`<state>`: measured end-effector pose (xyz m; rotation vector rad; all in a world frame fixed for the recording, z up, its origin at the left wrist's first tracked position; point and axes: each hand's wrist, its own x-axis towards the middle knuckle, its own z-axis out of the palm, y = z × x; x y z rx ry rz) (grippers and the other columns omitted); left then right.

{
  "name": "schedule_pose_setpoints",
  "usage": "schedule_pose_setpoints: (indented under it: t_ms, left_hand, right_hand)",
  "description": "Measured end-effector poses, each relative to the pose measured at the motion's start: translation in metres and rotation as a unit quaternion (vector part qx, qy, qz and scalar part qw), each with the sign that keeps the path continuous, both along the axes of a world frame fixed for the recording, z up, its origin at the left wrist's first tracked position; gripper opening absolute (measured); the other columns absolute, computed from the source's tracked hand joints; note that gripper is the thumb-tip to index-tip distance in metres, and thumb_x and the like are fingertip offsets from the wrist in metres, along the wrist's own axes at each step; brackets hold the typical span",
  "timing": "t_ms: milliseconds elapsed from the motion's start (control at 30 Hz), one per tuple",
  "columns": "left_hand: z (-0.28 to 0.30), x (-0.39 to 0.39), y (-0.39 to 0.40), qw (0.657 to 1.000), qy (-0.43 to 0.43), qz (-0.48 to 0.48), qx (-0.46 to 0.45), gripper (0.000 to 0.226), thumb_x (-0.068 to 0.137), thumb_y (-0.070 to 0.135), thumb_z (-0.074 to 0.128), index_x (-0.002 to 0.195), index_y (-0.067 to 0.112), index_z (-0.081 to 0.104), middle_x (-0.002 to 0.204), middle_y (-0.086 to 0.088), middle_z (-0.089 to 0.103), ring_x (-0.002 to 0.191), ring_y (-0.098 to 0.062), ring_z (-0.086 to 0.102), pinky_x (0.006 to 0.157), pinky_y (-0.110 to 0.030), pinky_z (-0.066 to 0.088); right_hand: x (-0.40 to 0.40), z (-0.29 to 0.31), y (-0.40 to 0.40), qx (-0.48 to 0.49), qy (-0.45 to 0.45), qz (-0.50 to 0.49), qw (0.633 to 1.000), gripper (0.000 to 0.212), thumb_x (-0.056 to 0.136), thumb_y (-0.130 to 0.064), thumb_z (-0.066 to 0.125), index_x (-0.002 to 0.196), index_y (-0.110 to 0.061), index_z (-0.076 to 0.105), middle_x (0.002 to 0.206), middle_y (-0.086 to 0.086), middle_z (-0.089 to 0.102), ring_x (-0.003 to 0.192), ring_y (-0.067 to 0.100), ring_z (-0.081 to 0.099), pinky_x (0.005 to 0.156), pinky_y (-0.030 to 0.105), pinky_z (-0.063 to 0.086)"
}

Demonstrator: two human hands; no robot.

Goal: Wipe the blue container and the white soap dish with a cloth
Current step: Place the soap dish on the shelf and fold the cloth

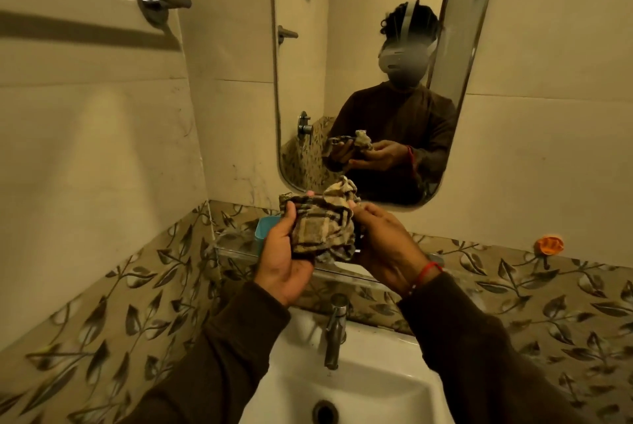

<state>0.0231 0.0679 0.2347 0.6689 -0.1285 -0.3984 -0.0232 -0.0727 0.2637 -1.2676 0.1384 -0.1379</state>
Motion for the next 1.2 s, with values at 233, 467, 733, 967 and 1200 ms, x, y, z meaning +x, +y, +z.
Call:
schedule_pose_setpoints:
  t_ms: [233,467,733,967,1200]
  left_hand:
    - [-0.029,0.020,0.040,0.948,-0.032,0.175,0.263,0.052,0.102,0.016,0.054,0.148,0.032,0.040,0.139,-0.005,0.054,0.119,-0.030,0.063,0.099,-0.056,0.054]
    - [-0.039,0.014,0.081,0.946,-0.059,0.064,0.312,0.055,0.084,0.056,0.065,0.125,0.019,0.066,0.120,-0.008,0.074,0.111,-0.026,0.070,0.096,-0.048,0.055]
    - [-0.085,0.027,0.113,0.973,0.024,0.061,0.219,0.052,0.075,0.014,0.075,0.124,0.004,0.063,0.110,-0.018,0.076,0.093,-0.026,0.076,0.071,-0.039,0.065]
    - [-0.129,0.043,0.127,0.961,0.070,0.107,0.246,0.036,0.089,0.016,0.072,0.122,0.005,0.066,0.111,-0.019,0.076,0.101,-0.032,0.074,0.083,-0.046,0.062]
    - [-0.202,0.049,0.125,0.919,0.175,0.052,0.350,0.033,0.092,0.028,0.070,0.121,0.011,0.067,0.111,-0.015,0.076,0.106,-0.033,0.069,0.097,-0.049,0.052]
  right_hand:
    - [0.017,-0.009,0.029,0.117,0.009,0.005,0.993,0.033,0.099,-0.013,0.045,0.125,0.006,0.054,0.118,0.029,0.065,0.113,0.042,0.062,0.096,0.055,0.050]
    - [0.034,-0.037,0.047,0.199,0.075,0.079,0.974,0.041,0.098,-0.024,0.034,0.118,0.000,0.062,0.114,0.020,0.070,0.101,0.031,0.070,0.082,0.043,0.059]
    - [0.058,-0.091,0.077,-0.050,0.056,0.032,0.997,0.039,0.098,-0.040,0.039,0.124,-0.022,0.062,0.096,-0.001,0.077,0.092,0.019,0.070,0.074,0.038,0.058]
    - [0.065,-0.128,0.088,-0.105,0.097,0.103,0.984,0.050,0.080,-0.043,0.076,0.121,-0.021,0.058,0.101,0.005,0.075,0.084,0.023,0.074,0.064,0.036,0.060]
    - [0.087,-0.203,0.093,-0.136,0.180,0.119,0.967,0.042,0.088,-0.012,0.070,0.126,-0.018,0.053,0.101,0.017,0.067,0.067,0.027,0.068,0.051,0.039,0.060]
